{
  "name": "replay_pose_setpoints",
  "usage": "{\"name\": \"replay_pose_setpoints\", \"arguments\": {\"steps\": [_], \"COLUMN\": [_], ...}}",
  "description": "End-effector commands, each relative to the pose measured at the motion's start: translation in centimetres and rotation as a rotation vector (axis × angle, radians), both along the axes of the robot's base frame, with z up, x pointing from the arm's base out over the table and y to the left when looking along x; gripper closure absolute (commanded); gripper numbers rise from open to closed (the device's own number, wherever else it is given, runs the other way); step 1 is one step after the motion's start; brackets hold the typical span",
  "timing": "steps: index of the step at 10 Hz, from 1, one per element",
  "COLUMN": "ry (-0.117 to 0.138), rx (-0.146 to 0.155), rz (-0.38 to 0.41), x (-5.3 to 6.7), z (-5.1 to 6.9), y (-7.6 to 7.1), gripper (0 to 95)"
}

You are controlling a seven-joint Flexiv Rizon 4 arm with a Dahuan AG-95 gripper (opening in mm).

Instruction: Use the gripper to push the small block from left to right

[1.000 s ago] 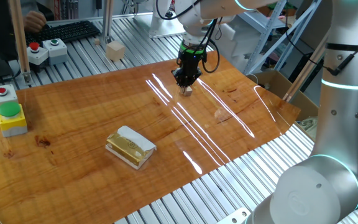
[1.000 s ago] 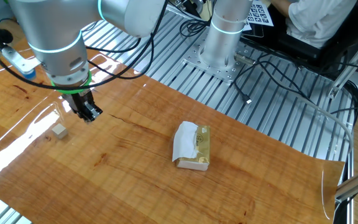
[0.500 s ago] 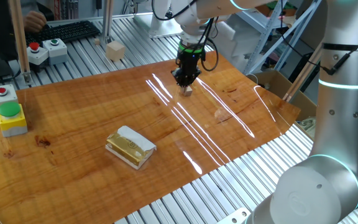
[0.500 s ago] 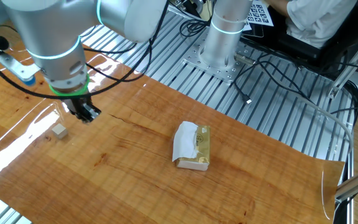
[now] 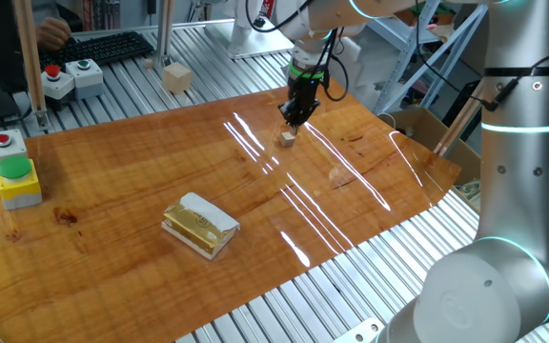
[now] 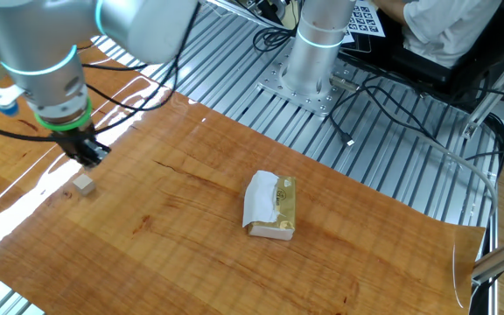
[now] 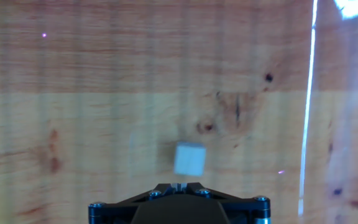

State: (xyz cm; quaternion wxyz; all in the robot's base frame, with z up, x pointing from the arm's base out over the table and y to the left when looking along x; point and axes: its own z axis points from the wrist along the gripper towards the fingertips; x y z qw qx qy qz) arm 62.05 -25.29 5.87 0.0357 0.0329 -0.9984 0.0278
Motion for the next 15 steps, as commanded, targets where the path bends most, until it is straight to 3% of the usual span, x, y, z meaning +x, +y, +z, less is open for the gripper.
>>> {"name": "replay_pose_setpoints", "arguments": {"steps": [1, 8, 15], "ry": [0.001, -0.001, 0.011], "rx": [-0.01, -0.015, -0.027], "rz": [0.021, 0.052, 0.055], "x": [0.4, 1.8, 2.2], "z": [-0.1, -1.4, -2.4], "y": [-1.0, -2.3, -2.8], "gripper": [95.0, 95.0, 95.0]}}
